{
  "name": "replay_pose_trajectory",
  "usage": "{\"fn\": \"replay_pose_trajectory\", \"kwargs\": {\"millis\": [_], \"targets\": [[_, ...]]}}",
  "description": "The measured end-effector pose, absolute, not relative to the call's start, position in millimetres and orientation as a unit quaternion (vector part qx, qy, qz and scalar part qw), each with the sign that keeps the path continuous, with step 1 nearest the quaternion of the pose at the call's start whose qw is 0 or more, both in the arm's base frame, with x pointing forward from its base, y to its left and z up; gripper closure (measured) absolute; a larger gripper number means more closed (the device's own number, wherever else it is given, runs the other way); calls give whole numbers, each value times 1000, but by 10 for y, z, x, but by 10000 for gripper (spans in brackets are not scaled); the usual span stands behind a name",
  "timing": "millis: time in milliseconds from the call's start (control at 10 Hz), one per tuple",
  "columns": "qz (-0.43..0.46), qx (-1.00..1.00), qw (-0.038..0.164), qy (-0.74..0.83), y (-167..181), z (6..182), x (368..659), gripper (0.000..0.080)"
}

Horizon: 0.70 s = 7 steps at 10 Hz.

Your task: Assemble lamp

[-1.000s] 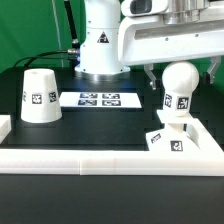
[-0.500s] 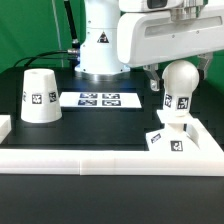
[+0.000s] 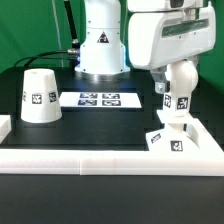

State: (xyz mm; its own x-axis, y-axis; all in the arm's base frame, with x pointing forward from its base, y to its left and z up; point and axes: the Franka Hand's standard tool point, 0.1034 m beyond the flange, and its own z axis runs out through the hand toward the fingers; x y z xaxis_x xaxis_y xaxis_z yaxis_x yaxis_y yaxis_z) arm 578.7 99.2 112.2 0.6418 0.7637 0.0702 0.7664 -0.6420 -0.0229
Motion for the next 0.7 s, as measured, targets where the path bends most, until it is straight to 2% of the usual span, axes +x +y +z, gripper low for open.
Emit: {"fn": "replay_pose_trajectory", "kwargs": {"millis": [300, 500, 600, 700], "targets": [[-23, -866, 12, -500, 975, 1105, 5786, 101], [-22, -866, 13, -500, 973, 1092, 5782, 103], [-22, -869, 13, -493, 973, 1092, 5783, 225], [-22, -875, 13, -484, 973, 1092, 5783, 224]]}}
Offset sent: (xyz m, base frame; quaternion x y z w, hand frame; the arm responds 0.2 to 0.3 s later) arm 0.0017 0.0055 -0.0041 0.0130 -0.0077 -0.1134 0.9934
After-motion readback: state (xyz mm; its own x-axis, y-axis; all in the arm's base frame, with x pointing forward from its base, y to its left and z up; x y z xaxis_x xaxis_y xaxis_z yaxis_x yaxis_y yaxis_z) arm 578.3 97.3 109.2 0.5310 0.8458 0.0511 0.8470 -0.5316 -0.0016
